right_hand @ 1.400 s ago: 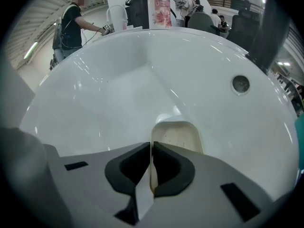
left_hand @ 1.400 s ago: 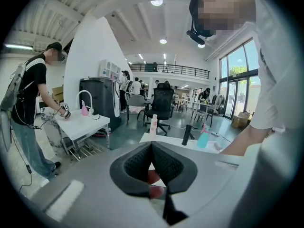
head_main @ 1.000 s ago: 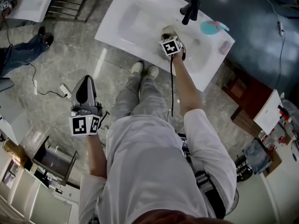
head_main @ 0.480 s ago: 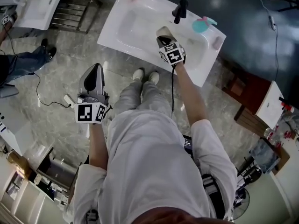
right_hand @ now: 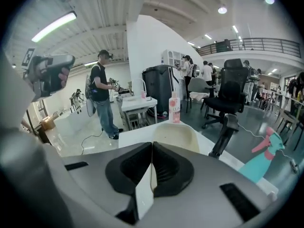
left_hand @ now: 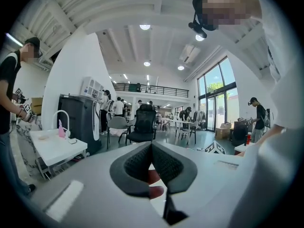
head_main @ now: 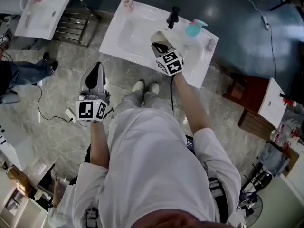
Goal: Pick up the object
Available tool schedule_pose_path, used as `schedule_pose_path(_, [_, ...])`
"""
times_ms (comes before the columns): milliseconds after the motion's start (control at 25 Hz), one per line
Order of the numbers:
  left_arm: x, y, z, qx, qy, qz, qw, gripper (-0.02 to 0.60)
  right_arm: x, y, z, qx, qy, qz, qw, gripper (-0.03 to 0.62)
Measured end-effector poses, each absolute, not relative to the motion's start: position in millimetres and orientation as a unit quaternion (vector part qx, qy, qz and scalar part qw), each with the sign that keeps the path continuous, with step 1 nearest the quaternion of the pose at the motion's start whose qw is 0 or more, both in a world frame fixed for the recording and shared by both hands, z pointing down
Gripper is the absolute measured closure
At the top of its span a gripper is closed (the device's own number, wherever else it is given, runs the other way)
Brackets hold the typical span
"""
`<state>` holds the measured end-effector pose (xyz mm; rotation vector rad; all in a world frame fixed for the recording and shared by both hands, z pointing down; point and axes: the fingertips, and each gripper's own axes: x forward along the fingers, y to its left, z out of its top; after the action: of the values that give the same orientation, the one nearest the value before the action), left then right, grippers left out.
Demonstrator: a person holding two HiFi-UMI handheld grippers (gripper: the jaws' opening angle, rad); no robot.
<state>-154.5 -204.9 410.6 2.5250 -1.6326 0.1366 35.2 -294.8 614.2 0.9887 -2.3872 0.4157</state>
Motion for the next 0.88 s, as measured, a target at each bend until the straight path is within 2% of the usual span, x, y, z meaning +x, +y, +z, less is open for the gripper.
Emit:
schedule_pose_path(400, [-152.2,-224.0,380.8,0.845,-0.534,0.012,0.038,0.581,28.6,-279.5,502.2,0.371,-0.909,0.090,0.168,0.580])
schedule_pose_path(880, [-93.1,-241.8,354.8,0.878,-0.479,-0.003,0.012,0.581,61.4,-242.2,356.5,0.411,-0.911,-0.008,0.033,0.580])
